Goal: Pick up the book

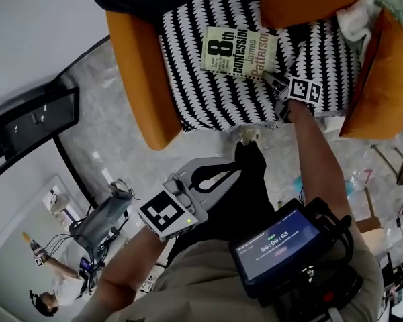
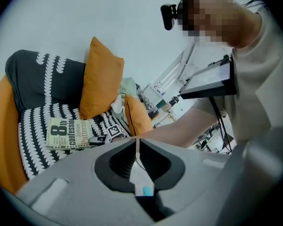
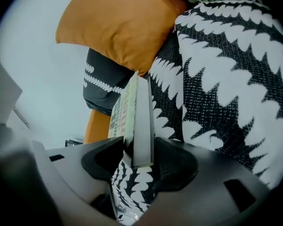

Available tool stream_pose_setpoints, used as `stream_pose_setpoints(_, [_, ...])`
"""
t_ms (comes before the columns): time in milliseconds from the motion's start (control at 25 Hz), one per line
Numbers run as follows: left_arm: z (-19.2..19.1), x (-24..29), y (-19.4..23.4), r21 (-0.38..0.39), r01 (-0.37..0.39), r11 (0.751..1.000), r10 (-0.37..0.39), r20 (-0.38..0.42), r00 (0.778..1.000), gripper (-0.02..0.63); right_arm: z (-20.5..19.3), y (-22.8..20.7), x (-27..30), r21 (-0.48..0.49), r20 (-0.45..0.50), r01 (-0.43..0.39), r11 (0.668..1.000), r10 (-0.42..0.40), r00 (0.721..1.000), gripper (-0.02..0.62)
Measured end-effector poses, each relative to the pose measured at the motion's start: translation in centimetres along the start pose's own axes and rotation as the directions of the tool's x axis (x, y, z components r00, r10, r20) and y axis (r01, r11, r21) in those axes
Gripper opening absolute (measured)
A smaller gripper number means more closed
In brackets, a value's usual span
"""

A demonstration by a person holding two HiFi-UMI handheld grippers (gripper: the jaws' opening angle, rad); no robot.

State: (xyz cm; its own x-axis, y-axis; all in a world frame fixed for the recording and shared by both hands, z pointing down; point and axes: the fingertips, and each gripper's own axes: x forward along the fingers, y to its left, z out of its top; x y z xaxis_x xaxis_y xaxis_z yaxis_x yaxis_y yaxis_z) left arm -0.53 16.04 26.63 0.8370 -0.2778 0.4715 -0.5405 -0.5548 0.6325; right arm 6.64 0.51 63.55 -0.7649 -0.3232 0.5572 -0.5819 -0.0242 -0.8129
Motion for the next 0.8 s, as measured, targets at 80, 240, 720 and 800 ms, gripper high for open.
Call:
stream_pose_setpoints(80, [-0.6, 0.0, 0.1, -0.001, 0.0, 1.0, 0.0, -0.001, 1.0, 0.009, -0.1, 0.1, -0.1, -0.005, 0.007, -0.022, 1.0, 0.022, 1.0, 0.215])
stream_pose_setpoints(240, [-2.5, 0.3, 0.8, -0.012, -0.009, 1.0, 0.009, -0.012, 1.0, 0.009, -1.7, 0.0, 1.0, -0.036, -0.013, -0.036, 0.999, 0.036, 0.999, 0.209])
stream_pose_setpoints(720, [-2.6, 3.1, 3.4, -0.006, -0.058, 0.998, 0.059, 0.015, 0.998, 0.009, -0.8, 0.2, 4.4, -0.014, 0.006, -0.14, 0.99, 0.14, 0.99, 0.183])
stream_pose_setpoints(800, [-0.9, 2.7, 3.0, -0.019, -0.057, 0.998, 0.058, 0.037, 0.998, 0.009, 0.6, 1.6, 3.7, -0.028, -0.014, -0.148, 0.989, 0.147, 0.989, 0.179])
